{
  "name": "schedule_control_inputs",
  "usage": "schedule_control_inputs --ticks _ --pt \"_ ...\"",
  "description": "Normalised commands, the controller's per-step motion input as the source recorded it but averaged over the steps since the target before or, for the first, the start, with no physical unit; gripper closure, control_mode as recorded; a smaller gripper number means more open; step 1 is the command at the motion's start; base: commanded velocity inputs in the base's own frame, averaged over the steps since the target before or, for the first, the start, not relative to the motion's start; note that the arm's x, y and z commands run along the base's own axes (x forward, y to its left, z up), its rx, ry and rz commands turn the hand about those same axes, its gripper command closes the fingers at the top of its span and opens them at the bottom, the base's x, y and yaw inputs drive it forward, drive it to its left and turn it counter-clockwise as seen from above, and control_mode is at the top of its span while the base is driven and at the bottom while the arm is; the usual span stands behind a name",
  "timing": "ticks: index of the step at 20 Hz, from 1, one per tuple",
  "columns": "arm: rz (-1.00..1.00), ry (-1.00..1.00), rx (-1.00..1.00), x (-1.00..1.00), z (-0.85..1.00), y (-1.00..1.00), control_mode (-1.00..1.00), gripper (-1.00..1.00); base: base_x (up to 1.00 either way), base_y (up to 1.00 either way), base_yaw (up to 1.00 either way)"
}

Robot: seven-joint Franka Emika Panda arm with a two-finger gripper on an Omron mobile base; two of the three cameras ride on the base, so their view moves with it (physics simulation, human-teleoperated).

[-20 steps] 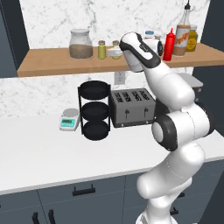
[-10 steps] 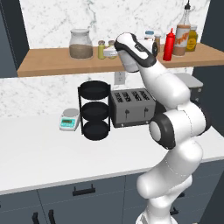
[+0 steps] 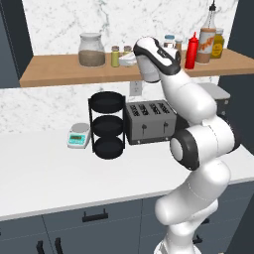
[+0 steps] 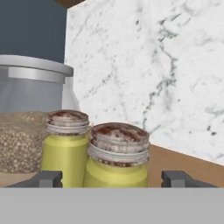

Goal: Put the shaker and condiment bottle from the counter next to their counterparts in the cabinet.

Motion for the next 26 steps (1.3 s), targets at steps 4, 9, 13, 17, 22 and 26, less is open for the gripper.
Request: schedule_control_inputs --ticks 4,9,13,17,22,26 --pt "0.04 -0.05 0.0 0.0 -0.01 -0.16 -1.0 -1.0 0.0 0.0 0.0" --pt "0.04 -0.03 0.02 0.0 0.0 -0.16 -1.0 -1.0 0.0 0.0 0.0" --pt "0.0 -0.03 0.04 -0.16 0.19 -0.05 -1.0 -1.0 0.0 0.0 0.0" --pt "-0.03 0.0 0.05 -0.26 0.36 -0.08 -1.0 -1.0 0.0 0.0 0.0" --pt "-0.09 0.0 0.09 -0.34 0.4 -0.08 -1.0 -1.0 0.0 0.0 0.0" --pt "-0.18 0.04 0.18 -0.64 0.3 -0.29 -1.0 -1.0 0.0 0.0 0.0"
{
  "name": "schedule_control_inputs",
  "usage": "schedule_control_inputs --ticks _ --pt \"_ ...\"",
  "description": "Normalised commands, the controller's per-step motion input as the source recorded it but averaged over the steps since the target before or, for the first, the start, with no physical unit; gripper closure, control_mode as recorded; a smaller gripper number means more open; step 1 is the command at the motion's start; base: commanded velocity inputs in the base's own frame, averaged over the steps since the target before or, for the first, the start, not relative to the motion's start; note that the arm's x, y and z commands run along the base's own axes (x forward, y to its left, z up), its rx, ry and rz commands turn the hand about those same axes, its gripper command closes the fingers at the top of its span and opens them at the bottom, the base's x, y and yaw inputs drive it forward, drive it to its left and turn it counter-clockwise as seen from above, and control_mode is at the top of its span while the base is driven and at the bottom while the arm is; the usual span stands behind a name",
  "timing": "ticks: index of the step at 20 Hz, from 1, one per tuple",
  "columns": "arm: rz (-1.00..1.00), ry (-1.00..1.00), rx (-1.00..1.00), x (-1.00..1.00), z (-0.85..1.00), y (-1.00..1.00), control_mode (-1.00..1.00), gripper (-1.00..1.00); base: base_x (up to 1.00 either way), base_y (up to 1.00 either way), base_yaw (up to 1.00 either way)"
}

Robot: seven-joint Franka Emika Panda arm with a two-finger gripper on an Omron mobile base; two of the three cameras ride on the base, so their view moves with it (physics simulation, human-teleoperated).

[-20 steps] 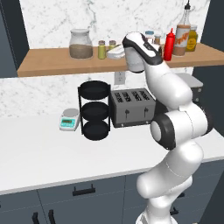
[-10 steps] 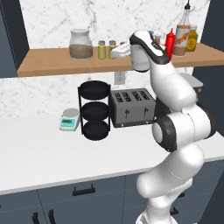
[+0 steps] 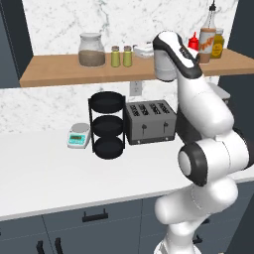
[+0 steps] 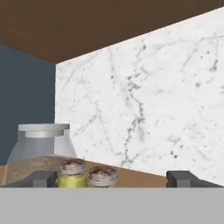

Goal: Put the shaker and condiment bottle from the counter next to their counterparts in the cabinet.

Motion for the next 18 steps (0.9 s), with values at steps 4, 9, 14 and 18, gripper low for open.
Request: schedule_control_inputs --ticks 4,9,14,18 --pt "-0.28 0.1 0.23 -0.77 0.15 -0.45 -1.0 -1.0 0.0 0.0 0.0" --pt "-0.29 0.24 0.24 -0.78 0.04 -0.43 -1.0 -1.0 0.0 0.0 0.0" --pt "-0.24 0.23 0.27 -0.93 0.09 -0.34 -1.0 -1.0 0.0 0.0 0.0" --pt "-0.19 0.24 0.29 -0.94 0.15 -0.3 -1.0 -1.0 0.0 0.0 0.0"
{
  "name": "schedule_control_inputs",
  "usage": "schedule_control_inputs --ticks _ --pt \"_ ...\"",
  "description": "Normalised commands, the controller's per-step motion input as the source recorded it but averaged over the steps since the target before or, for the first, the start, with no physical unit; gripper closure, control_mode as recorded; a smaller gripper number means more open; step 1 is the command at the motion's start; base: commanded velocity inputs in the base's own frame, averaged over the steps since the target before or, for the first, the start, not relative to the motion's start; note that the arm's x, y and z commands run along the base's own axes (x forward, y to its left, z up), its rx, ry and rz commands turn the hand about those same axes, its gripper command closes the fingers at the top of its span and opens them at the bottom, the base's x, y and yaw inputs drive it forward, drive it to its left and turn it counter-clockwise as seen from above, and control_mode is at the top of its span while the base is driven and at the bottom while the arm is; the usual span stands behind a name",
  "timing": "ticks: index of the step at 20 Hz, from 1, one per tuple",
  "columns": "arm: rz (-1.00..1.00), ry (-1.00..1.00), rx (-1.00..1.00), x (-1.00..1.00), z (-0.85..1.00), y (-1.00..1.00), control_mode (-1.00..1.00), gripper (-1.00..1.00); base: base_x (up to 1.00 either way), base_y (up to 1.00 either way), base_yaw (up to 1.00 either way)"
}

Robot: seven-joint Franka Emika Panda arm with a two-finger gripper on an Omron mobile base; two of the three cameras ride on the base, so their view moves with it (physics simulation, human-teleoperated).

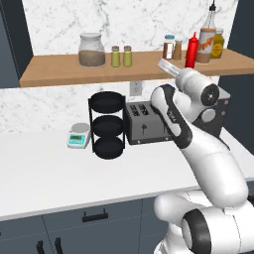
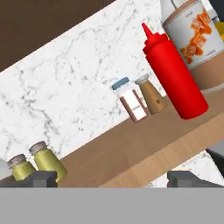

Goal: Put the shaker and condiment bottle from the counter next to their counterparts in the cabinet.

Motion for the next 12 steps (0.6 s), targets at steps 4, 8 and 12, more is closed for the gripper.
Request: schedule_control_inputs --ticks 4,8,12 --pt "-0.18 0.27 0.29 -0.89 0.14 -0.23 -1.0 -1.0 0.0 0.0 0.0" --pt "-0.16 0.27 0.29 -0.94 0.11 -0.15 -1.0 -1.0 0.0 0.0 0.0" --pt "-0.14 0.22 0.28 -1.0 0.03 -0.1 -1.0 -1.0 0.0 0.0 0.0"
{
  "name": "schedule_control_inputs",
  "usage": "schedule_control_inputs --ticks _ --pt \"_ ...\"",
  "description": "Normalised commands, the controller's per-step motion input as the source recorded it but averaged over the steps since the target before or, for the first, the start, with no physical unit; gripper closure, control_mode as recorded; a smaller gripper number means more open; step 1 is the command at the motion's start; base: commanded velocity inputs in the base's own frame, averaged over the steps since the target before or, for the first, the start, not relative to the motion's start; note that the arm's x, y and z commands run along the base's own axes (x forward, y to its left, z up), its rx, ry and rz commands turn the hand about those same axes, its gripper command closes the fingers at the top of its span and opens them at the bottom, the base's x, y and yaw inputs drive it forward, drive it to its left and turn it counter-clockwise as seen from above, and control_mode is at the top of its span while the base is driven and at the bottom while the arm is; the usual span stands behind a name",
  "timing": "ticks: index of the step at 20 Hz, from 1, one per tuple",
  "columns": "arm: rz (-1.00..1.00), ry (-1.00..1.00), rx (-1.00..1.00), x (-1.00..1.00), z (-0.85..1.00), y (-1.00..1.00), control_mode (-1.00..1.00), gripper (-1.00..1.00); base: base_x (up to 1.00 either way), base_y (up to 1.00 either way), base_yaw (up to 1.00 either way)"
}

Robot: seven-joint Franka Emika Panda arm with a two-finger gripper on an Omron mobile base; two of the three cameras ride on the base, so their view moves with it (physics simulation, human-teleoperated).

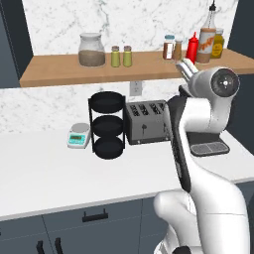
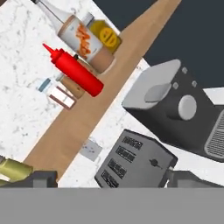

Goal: Put the shaker and condiment bottle from the counter next to their counterparts in the cabinet.

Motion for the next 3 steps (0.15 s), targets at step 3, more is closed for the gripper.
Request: schedule_control_inputs --ticks 3 --pt "-0.12 0.15 0.25 -1.0 0.0 -0.02 -1.0 -1.0 0.0 0.0 0.0"
